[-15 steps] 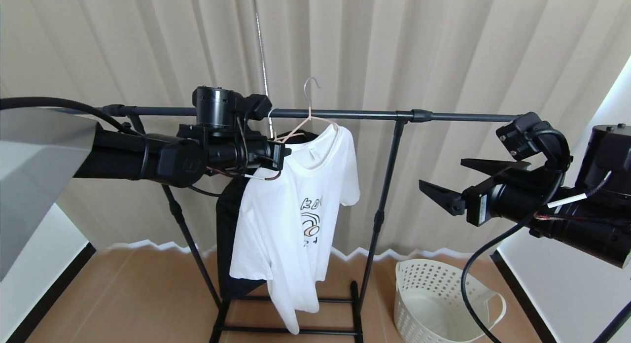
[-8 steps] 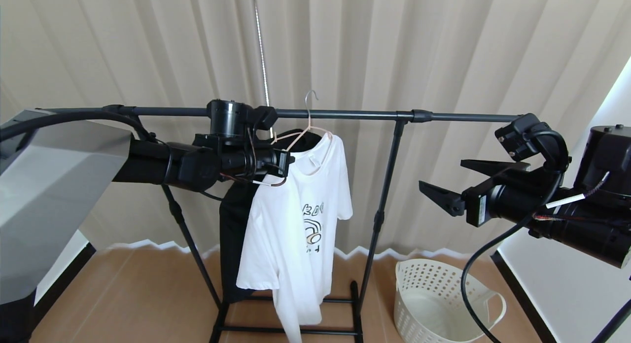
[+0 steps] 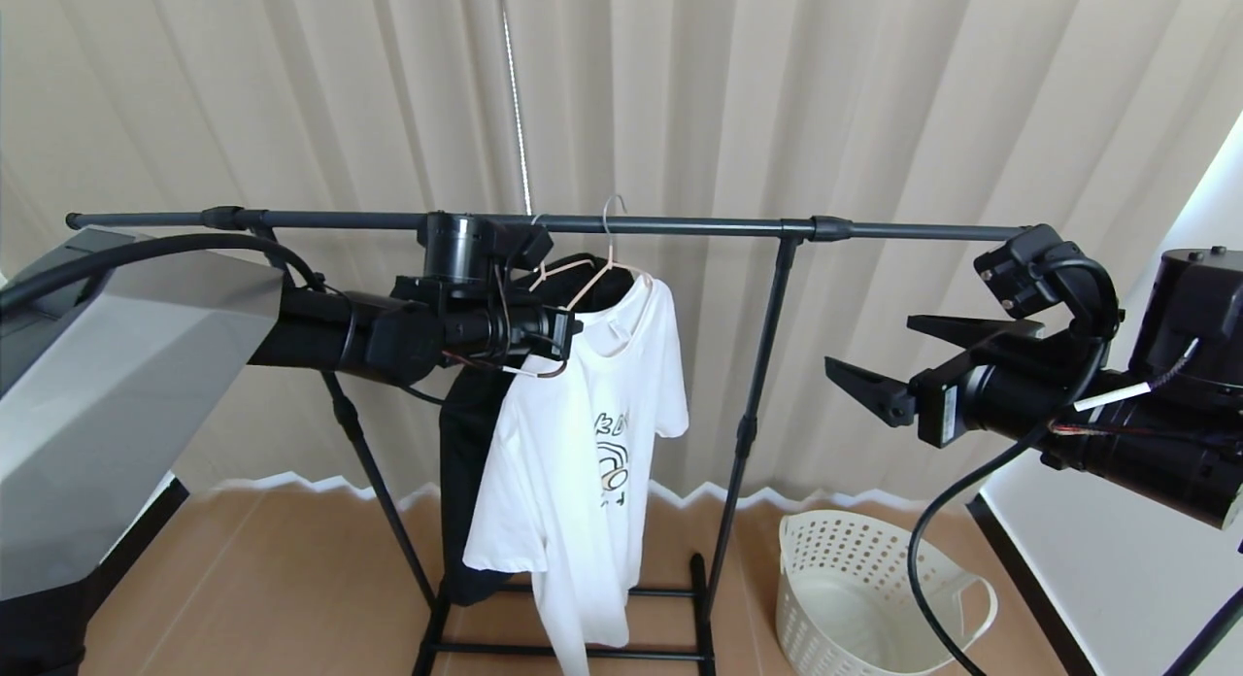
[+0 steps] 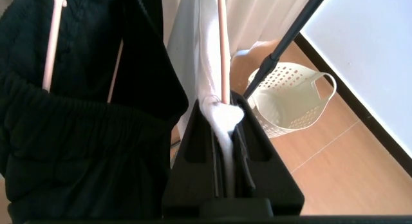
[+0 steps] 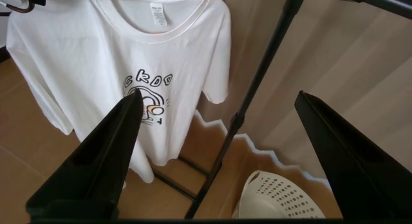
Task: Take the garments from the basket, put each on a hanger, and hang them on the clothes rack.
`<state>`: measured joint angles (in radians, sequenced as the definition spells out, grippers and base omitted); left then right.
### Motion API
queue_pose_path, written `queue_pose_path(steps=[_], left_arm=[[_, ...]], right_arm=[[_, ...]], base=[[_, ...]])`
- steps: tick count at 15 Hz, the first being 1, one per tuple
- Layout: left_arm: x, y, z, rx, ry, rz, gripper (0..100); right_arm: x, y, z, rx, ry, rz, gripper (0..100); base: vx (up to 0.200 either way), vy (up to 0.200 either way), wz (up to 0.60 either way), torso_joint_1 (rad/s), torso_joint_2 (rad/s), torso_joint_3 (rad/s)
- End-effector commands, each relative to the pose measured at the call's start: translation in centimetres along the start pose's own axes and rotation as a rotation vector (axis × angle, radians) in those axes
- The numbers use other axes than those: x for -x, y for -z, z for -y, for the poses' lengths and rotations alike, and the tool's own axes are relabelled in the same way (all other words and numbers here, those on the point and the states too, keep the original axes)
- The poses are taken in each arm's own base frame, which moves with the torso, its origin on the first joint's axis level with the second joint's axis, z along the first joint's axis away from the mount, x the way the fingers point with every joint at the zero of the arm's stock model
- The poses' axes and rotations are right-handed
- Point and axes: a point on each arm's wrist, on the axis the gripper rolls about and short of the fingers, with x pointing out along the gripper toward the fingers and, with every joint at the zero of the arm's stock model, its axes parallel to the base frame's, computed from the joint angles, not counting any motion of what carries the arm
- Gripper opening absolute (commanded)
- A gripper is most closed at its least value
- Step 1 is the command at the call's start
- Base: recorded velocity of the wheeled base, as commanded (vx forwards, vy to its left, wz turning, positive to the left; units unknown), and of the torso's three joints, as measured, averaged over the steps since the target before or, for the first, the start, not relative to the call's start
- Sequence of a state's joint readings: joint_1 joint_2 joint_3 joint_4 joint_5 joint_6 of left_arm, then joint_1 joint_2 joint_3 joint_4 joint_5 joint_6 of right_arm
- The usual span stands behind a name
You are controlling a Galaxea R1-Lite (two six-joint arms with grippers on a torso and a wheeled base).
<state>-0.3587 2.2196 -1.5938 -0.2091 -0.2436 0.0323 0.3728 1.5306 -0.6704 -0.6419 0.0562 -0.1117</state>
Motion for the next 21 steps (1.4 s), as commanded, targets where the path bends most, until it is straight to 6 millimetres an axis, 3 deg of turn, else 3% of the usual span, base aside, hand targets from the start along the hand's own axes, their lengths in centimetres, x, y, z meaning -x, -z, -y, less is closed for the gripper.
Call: queue_pose_path(steps=[1,3,4,8,12,14,17,20,21], left_arm=[[-0.2,0.2,0.0,0.001,0.001,-0.004,0],[-0.1,0.1,0.0,0.000,0.001,-0.001,0],[0.0,0.0,0.1,0.001,0.002,0.001,100],[1.5,-0.3,0.4,0.000,0.003,-0.001,100],[5.2,-1.7,1.3,-0.008,-0.001,0.029,100],[9.7,-2.3,2.2,-0.012,-0.006,0.052,100],[13.9,-2.0,3.2,-0.016,-0.006,0.064,100],[17.0,-0.5,4.2,-0.017,-0.001,0.050,100],[18.9,0.8,4.7,-0.016,-0.001,0.034,100]], right_arm=[[0.0,0.0,0.0,0.000,-0.001,-0.001,100],[-0.3,0.2,0.0,-0.002,-0.001,-0.007,100],[-0.3,0.2,0.0,-0.002,-0.002,-0.009,100],[-0.2,0.1,0.0,-0.001,-0.001,-0.003,100],[1.2,-0.7,0.1,0.000,0.006,0.035,100],[2.6,-1.6,0.5,0.000,0.030,0.081,100],[5.0,-2.2,0.4,0.002,0.056,0.133,100],[7.5,-1.4,0.0,0.003,0.050,0.152,100],[9.0,-0.4,-0.3,0.003,0.045,0.150,100]], base=[[0.000,0.000,0.00,0.000,0.00,0.000],[0.000,0.000,0.00,0.000,0.00,0.000],[0.000,0.000,0.00,0.000,0.00,0.000],[0.000,0.000,0.00,0.000,0.00,0.000],[0.000,0.000,0.00,0.000,0.00,0.000],[0.000,0.000,0.00,0.000,0.00,0.000],[0.000,0.000,0.00,0.000,0.00,0.000],[0.000,0.000,0.00,0.000,0.00,0.000],[0.000,0.000,0.00,0.000,0.00,0.000]])
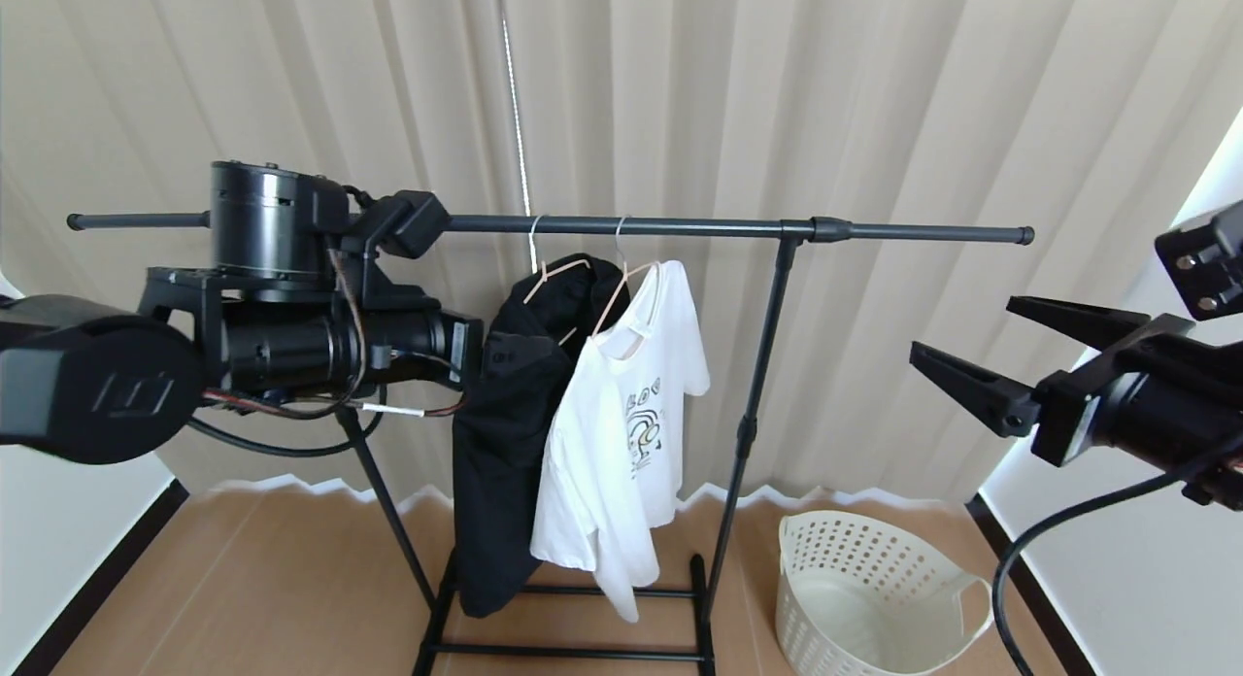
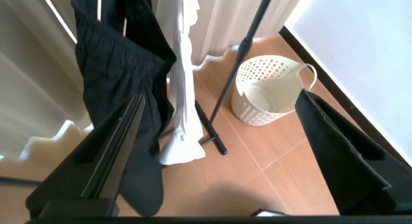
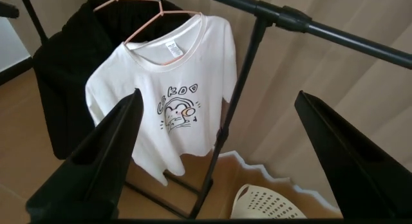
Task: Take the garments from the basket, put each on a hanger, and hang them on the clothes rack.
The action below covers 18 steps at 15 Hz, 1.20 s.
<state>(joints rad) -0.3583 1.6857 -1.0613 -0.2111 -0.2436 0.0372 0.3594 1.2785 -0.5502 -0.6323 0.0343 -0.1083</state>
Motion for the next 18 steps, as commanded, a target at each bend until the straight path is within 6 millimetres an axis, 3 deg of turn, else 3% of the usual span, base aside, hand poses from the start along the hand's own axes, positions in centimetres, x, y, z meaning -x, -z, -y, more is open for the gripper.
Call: queue_pose_path(steps=[1,5,10,13,15,18], left_arm=[[4.6,1.1,1.2,-0.009,0.000,0.025,100],[9.1,3.8,2.4,-0.009,-0.002,0.030,100],[16.1,11.2,4.3,-0.005,-0.042,0.038,100],[18.4,14.7,4.8,0.000,-0.129,0.053,100],[19.7,16.1,5.0,-0.004,-0.207,0.088,100],[20.6,17.8,5.1,0.009,-0.290,0.112,100]], right_arm=[[3.2,0.6,-0.4,0.003,-0.012,0.036,100],[6.8,4.1,-0.9,0.002,-0.003,-0.013,100],[14.3,10.9,-1.6,0.006,0.062,-0.031,100],[18.3,14.0,-2.0,0.007,0.060,-0.068,100],[19.7,15.3,-2.2,0.003,0.083,-0.082,100],[20.0,15.6,-2.5,-0.017,0.186,-0.079,100]], base=[[0.000,0.000,0.00,0.000,0.00,0.000],[0.000,0.000,0.00,0.000,0.00,0.000],[0.000,0.000,0.00,0.000,0.00,0.000],[0.000,0.000,0.00,0.000,0.00,0.000],[0.000,0.000,0.00,0.000,0.00,0.000],[0.000,0.000,0.00,0.000,0.00,0.000]])
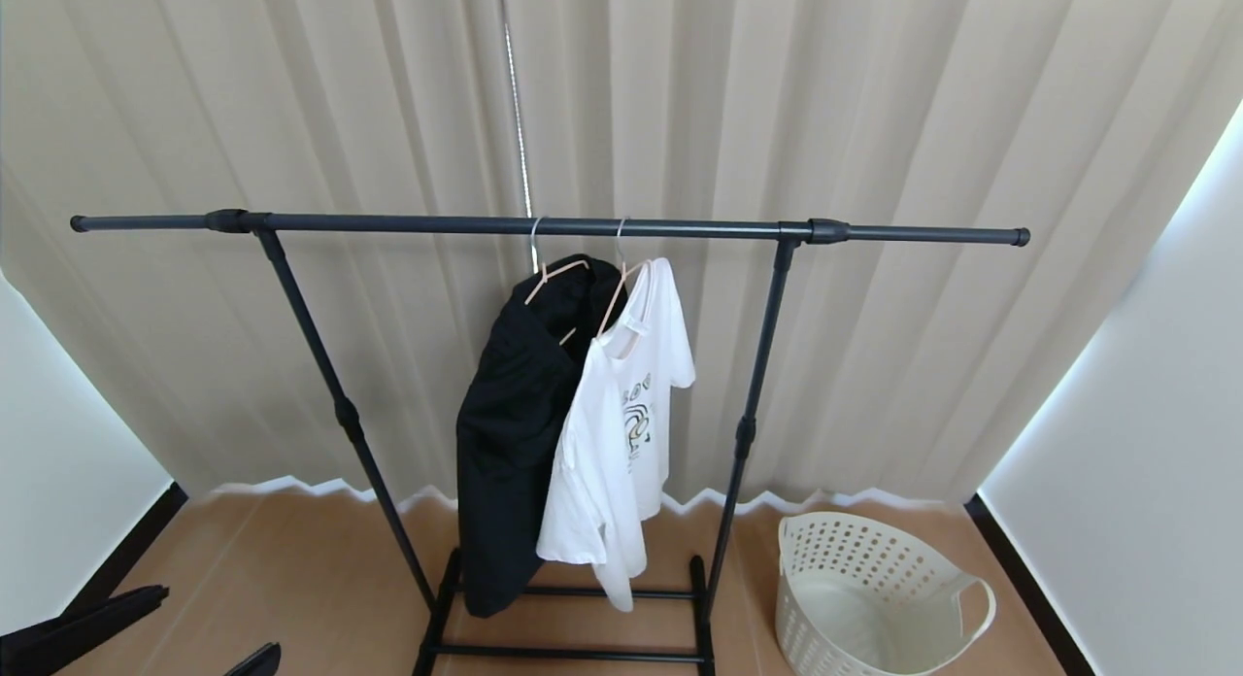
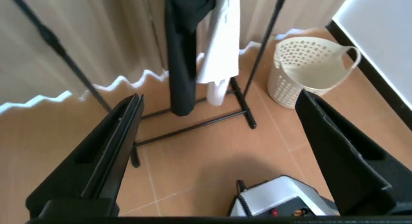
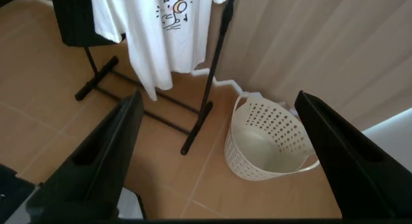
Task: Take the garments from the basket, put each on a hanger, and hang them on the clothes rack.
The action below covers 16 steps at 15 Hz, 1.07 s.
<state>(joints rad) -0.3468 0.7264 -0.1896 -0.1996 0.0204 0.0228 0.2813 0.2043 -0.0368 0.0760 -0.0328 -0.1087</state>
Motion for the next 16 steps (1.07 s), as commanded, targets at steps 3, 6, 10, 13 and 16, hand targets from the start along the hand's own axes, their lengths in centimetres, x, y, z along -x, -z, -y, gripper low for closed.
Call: queue_pose_path(steps=[3,6,10,13,16], left_arm=[[2.2,2.9,-0.5,0.053,-0.174,0.083,100],[3.0,5.1,-0.4,0.072,-0.279,0.116,100],[5.2,8.6,0.7,0.055,-0.355,0.158,100],[5.2,8.7,0.8,0.063,-0.405,0.170,100],[5.7,8.8,1.0,0.083,-0.289,0.263,100]], right_arm=[[0.9,0.5,-0.5,-0.072,0.213,0.087,100],[1.2,0.7,-0.6,-0.075,0.258,0.133,100],[1.4,0.8,-0.7,-0.091,0.282,0.162,100],[1.4,0.9,-0.6,-0.118,0.320,0.160,100],[1.4,0.9,-0.6,-0.136,0.334,0.163,100]], base=[[0.000,0.000,0.00,0.000,0.00,0.000],[0.000,0.000,0.00,0.000,0.00,0.000],[0.000,0.000,0.00,0.000,0.00,0.000],[0.000,0.000,0.00,0.000,0.00,0.000],[0.000,0.000,0.00,0.000,0.00,0.000]])
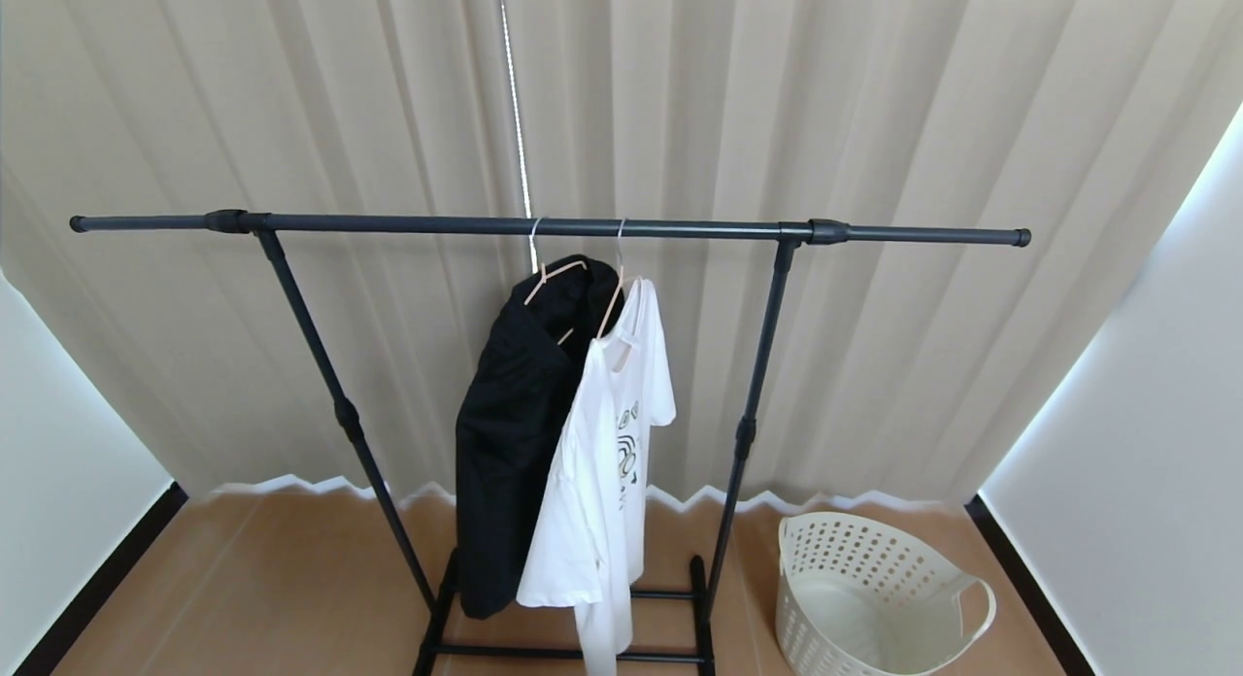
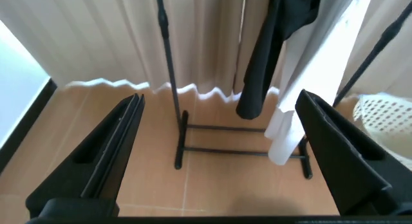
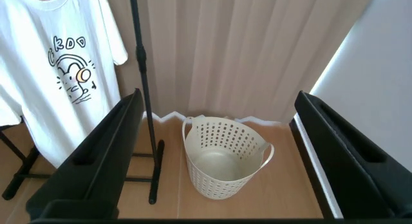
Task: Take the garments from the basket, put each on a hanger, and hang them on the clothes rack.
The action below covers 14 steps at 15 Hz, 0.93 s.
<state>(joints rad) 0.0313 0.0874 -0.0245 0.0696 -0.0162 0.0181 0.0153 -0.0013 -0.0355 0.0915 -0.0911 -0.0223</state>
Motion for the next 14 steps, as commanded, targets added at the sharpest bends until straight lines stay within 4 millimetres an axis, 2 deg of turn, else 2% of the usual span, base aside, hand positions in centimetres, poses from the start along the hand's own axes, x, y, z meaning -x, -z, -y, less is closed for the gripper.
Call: queue_pose_path(steps=[1,14], left_arm=[[0.62,0.19,-0.01,-0.005,0.061,0.097,100],[0.61,0.23,-0.01,-0.002,0.061,0.095,100]], right_arm=[[-0.01,-0.04,-0.01,-0.009,-0.005,0.003,100],[-0.02,-0.11,-0.03,-0.034,-0.014,0.012,100]], base=[[0.000,0.000,0.00,0.000,0.00,0.000],[0.000,0.000,0.00,0.000,0.00,0.000]])
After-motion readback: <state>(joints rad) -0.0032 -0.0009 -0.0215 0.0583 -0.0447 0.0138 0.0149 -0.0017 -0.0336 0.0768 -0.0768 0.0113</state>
